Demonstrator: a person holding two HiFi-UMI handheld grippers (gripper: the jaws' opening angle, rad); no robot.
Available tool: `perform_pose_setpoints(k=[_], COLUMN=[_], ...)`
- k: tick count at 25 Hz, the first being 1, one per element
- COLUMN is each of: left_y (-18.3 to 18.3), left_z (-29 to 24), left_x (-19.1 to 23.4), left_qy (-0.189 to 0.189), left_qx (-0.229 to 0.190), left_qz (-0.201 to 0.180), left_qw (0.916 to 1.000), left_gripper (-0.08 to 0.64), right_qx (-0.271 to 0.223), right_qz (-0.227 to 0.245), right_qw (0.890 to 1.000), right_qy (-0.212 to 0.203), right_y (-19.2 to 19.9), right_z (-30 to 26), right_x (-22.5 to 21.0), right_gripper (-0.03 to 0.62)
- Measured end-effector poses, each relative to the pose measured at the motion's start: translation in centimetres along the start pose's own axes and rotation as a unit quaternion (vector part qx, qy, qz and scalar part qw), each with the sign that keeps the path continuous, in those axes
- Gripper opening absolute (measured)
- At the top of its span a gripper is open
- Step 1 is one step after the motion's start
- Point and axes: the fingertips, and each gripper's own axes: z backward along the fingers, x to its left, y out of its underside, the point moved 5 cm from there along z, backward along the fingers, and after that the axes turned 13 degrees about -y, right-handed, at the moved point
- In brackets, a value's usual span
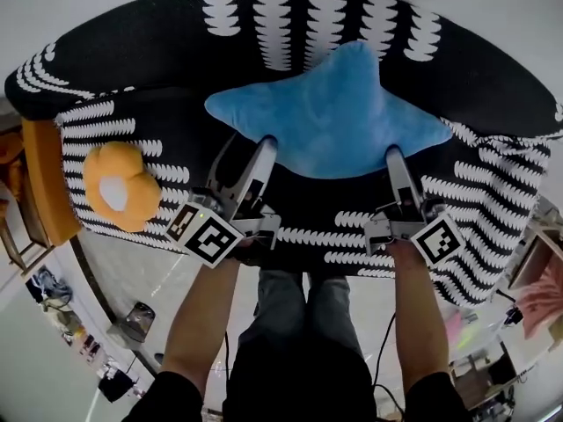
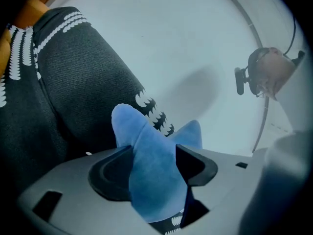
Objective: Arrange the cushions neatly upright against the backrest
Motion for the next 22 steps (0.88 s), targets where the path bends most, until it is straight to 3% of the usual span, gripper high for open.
perform_pose_setpoints(k=[5, 10, 17, 22], left_y=[0.4, 2.5, 1.6, 1.8], left_z=[-2.2, -4.1, -1.7, 1.2], left_x=[-0.9, -0.1, 1.8, 0.1], left_qy=[0.0, -0.047, -0.1, -0.098], left_qx=[0.016, 0.026, 0.019, 0.001], left_qz=[-0.04, -0.013, -0.055, -0.083], left_qw=[0.9991, 0.9985, 0.9933, 0.9918], left_gripper=[0.287, 0.313, 0.347, 0.347], right_qx=[-0.015, 0.029, 0.054, 0.073], right_qz=[-0.003, 0.017, 0.056, 0.1], right_qw=[1.0, 0.999, 0.996, 0.992], right_qy=[0.0, 0.017, 0.036, 0.039], right_y=[-0.8, -0.6, 0.9, 1.1], right_z=[0.2, 1.6, 1.3, 4.5], right_x=[-2.2, -4.4, -2.4, -1.0], right_gripper=[0.337, 0.339, 0.367, 0.377])
